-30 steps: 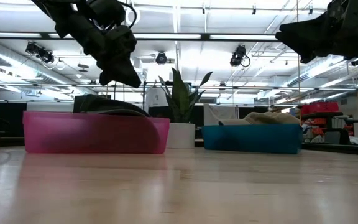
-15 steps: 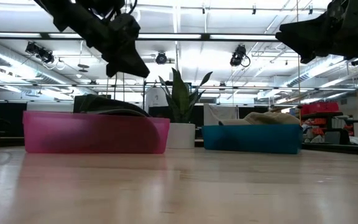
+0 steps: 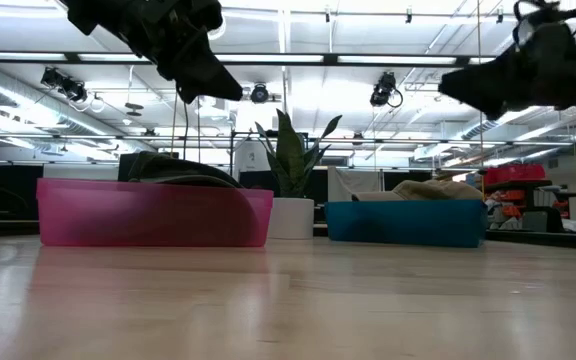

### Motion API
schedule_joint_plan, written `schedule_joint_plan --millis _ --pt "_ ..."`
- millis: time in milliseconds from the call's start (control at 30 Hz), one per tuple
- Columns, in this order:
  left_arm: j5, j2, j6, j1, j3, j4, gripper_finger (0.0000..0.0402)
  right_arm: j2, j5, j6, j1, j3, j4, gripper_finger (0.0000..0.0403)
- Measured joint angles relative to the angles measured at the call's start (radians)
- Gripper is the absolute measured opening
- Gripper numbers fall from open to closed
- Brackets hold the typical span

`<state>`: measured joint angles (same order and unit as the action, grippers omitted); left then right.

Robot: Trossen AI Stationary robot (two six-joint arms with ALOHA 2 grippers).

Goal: Pick & Place hat
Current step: Return to Home Position

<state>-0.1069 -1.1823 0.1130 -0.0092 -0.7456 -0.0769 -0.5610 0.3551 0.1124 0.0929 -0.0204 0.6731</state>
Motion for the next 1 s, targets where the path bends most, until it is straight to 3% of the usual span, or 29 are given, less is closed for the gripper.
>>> schedule_joint_plan --millis 67,133,333,667,800,1000 --pt "-0.005 0.011 -0.009 -0.013 0.0 -0.002 0.0067 0.002 0.086 -0.011 0.0 0.0 0.0 0.0159" --pt "-0.006 0.031 -0.014 -0.025 0.0 -0.009 0.0067 0.01 0.106 -0.015 0.0 0.0 -0.012 0.0159" --pt "-0.006 0.139 -0.001 -0.076 0.0 -0.052 0.0067 0.059 -0.105 0.023 0.001 0.003 -0.123 0.0159" --pt "-0.203 0.325 0.005 -0.244 0.0 -0.176 0.0067 0.206 -0.142 0.017 0.0 0.003 -0.329 0.0159" --pt "-0.255 0.366 0.003 -0.3 0.0 -0.223 0.0067 0.28 -0.238 0.033 0.0 0.003 -0.408 0.0159" --pt "-0.303 0.395 -0.008 -0.366 0.0 -0.235 0.0067 0.384 -0.243 0.027 0.0 0.003 -0.525 0.0159"
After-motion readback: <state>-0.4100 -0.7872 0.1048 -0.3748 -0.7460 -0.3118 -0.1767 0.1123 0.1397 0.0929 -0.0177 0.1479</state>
